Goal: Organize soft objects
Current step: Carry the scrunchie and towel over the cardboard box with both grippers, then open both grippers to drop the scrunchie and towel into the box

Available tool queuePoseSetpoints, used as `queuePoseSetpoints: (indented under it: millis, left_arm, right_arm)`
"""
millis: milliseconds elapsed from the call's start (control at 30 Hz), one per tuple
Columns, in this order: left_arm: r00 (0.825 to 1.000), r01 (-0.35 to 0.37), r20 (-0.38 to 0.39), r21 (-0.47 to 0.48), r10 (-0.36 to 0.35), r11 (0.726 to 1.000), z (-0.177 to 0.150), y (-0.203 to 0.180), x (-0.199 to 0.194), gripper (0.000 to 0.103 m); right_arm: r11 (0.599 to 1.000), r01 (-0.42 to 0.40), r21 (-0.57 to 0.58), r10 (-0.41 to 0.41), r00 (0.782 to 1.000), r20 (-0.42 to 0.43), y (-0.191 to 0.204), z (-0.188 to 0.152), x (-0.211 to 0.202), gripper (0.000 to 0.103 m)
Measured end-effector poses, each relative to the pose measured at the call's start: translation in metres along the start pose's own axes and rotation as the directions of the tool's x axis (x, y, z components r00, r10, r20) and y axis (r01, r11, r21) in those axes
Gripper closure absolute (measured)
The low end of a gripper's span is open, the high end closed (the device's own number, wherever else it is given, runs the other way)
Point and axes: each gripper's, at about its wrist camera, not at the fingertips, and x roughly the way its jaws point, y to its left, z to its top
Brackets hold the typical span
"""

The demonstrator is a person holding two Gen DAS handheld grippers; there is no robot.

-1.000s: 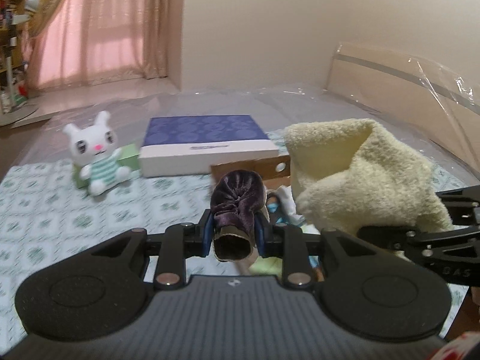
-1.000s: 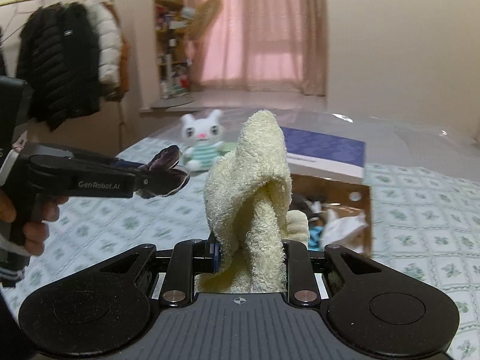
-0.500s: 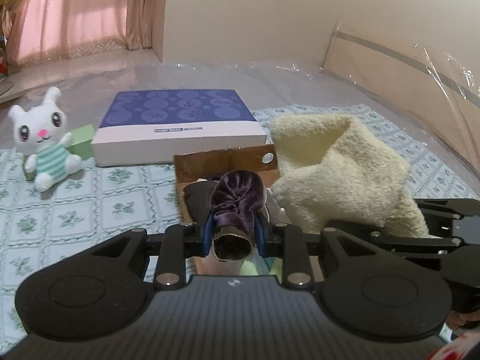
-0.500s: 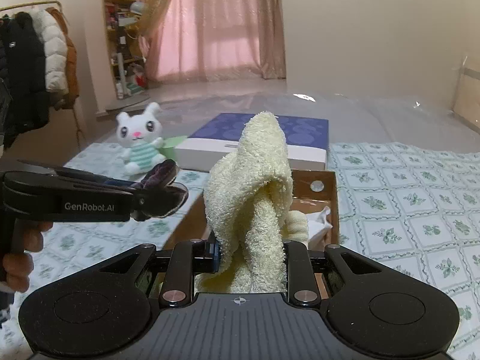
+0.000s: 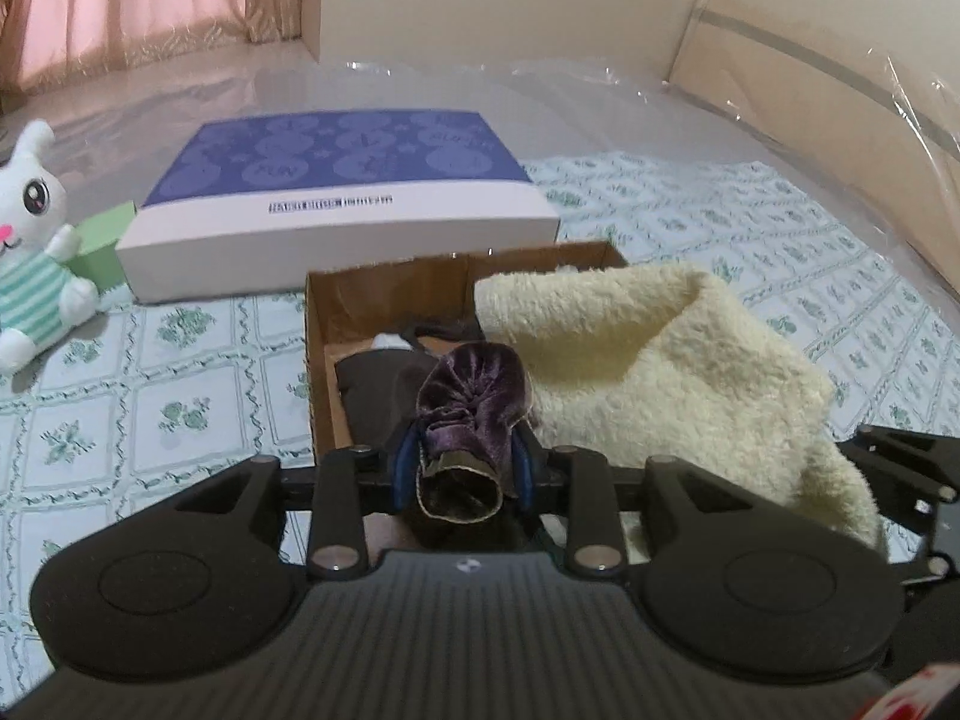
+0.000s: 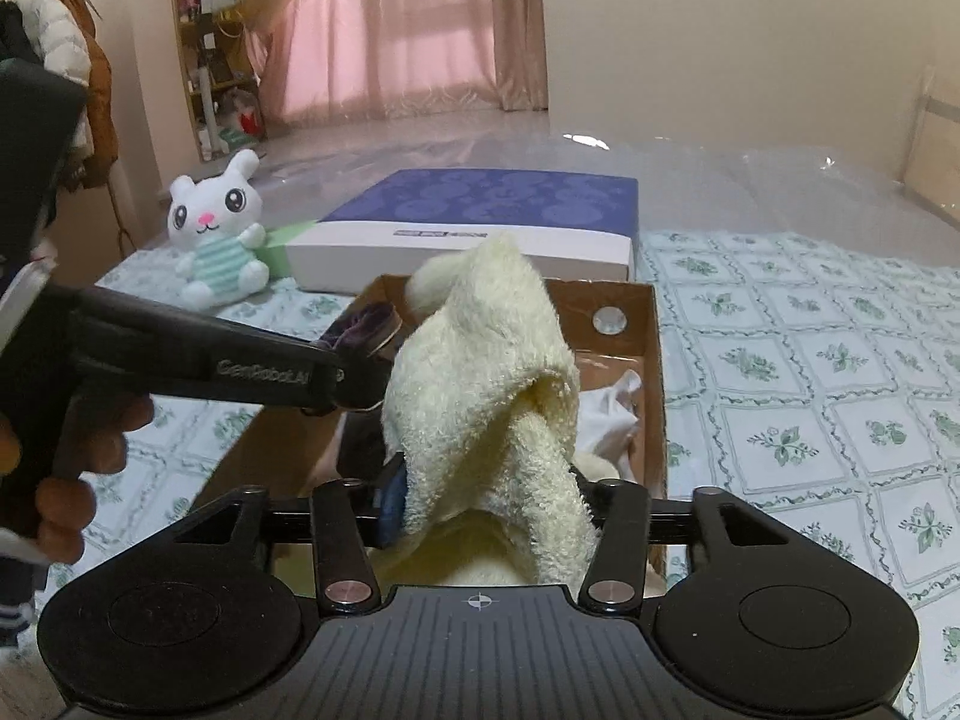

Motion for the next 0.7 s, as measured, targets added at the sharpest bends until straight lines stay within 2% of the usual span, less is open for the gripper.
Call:
queuePoseSetpoints:
  millis: [67, 200, 333, 400, 467, 567, 633, 700]
  left_arm:
    - [1.000, 0.008, 0.001, 0.000, -0.008, 1.000, -0.003, 0.002, -0.002, 0.072]
    - [1.000, 0.017, 0.009, 0.020, -0.017, 1.000, -0.011, 0.003, -0.010, 0.063]
    - [1.000, 0.020, 0.006, 0.030, -0.020, 0.999, -0.016, 0.002, -0.017, 0.063]
    - [1.000, 0.011, 0.011, 0.046, -0.012, 0.999, -0.018, 0.000, -0.020, 0.063]
    - [1.000, 0.003, 0.025, 0.075, -0.005, 0.997, -0.020, -0.002, -0.023, 0.063]
    - [1.000, 0.005, 0.024, 0.098, -0.008, 0.995, -0.022, -0.004, -0.022, 0.067]
    - [1.000, 0.015, 0.015, 0.099, -0.017, 0.995, -0.023, -0.005, -0.020, 0.069]
    - [1.000, 0.022, 0.007, 0.100, -0.022, 0.995, -0.025, -0.006, -0.017, 0.069]
  right_arm:
    - [1.000, 0.008, -0.008, -0.008, 1.000, 0.003, -0.001, -0.004, -0.001, 0.045]
    - [1.000, 0.014, -0.009, -0.014, 1.000, 0.022, -0.003, -0.010, -0.012, 0.042]
    - [0.999, 0.027, -0.027, -0.025, 0.997, 0.068, -0.002, -0.013, -0.029, 0.041]
    - [0.998, 0.041, -0.043, -0.036, 0.994, 0.106, 0.001, -0.013, -0.037, 0.050]
    - [0.995, 0.041, -0.087, -0.029, 0.989, 0.142, 0.006, -0.015, -0.044, 0.085]
    - [0.985, 0.007, -0.171, 0.016, 0.991, 0.132, 0.017, -0.018, -0.045, 0.095]
    - [0.975, -0.028, -0.220, 0.053, 0.993, 0.110, 0.024, -0.022, -0.039, 0.096]
    - [0.970, -0.035, -0.239, 0.057, 0.995, 0.086, 0.028, -0.025, -0.029, 0.096]
